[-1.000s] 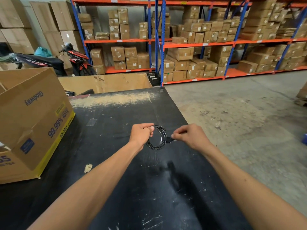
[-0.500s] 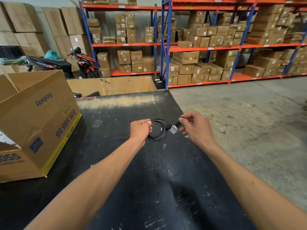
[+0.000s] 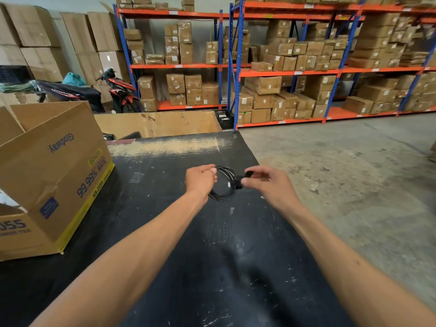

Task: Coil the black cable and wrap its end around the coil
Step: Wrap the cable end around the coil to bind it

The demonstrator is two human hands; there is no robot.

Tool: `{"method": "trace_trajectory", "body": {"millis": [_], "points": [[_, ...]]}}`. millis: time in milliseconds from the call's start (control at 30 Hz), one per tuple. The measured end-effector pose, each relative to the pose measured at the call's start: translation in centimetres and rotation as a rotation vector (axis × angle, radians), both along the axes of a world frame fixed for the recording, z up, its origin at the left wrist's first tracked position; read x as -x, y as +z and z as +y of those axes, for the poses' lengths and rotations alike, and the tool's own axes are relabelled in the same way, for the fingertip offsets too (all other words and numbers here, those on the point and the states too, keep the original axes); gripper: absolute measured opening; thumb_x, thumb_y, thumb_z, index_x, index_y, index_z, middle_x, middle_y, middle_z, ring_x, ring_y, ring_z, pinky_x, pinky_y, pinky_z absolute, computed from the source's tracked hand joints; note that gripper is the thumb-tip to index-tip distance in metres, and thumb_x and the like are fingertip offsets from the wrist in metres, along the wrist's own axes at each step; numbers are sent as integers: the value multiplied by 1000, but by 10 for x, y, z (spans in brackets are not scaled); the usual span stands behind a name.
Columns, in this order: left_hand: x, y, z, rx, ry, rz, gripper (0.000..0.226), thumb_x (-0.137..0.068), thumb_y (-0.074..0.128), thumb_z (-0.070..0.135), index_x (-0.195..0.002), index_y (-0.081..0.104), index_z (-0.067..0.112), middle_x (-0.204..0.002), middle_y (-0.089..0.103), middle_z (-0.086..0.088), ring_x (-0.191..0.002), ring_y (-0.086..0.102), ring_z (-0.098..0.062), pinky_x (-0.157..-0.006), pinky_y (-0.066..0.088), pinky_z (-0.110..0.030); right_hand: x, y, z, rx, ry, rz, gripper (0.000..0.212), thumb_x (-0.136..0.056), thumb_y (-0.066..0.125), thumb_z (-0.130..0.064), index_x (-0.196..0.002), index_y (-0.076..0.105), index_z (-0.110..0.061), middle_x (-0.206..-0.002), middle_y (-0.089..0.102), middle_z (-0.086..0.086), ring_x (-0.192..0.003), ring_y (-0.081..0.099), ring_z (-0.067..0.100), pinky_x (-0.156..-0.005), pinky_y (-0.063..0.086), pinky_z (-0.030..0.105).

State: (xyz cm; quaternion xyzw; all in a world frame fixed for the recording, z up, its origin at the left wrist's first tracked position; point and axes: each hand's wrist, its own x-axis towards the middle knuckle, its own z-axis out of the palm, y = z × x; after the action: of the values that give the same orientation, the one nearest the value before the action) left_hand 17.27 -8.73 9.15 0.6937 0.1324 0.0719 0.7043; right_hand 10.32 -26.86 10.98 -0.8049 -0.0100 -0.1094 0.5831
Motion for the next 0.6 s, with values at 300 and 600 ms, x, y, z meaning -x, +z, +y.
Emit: {"method": "trace_trajectory", "body": {"millis": [300,600], "points": [[22,13,-15,-229,-157,-185,26,-89,64,18,-112,76,20,-100,76,0,-90,70,-14,-88,55,-31,0,-15,22,393,45,-82,11,-86,74,-9,-92,77,-18,-76,77,-4,-77,75,16,-82,59,33],[35,16,-29,-252,-241,-246,31,-90,64,18,-121,69,17,-107,76,-3,-97,71,-15,-96,54,-34,-2,-14,31,337,-191,-298,13,-87,72,-7,-93,78,-17,-91,71,-4,-76,64,2,-77,49,14]]}}
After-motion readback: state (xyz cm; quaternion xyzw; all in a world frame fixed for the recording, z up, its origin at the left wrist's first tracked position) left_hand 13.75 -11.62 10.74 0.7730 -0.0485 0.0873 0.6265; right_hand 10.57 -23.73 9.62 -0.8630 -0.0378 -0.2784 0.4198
